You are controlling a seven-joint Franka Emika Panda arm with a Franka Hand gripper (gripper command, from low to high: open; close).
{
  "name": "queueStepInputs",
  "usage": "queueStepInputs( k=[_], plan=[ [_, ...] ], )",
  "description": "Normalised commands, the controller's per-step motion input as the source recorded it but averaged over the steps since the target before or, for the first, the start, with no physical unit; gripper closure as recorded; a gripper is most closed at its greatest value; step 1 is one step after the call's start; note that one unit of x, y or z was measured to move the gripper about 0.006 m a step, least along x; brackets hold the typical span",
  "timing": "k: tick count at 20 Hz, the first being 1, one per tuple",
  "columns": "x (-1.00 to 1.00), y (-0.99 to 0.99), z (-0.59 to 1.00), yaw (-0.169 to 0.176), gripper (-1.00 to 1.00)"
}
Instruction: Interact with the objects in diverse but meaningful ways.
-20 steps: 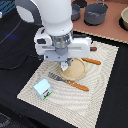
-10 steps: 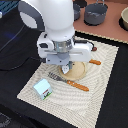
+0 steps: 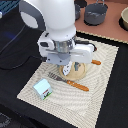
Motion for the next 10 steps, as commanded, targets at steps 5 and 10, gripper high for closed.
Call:
queueStepInputs(
  k=[5, 10],
  plan=[
    [0.06, 0.62, 0.6, 0.018, -1.0],
    [0.21, 0.74, 0.4, 0.121, -1.0]
  ],
)
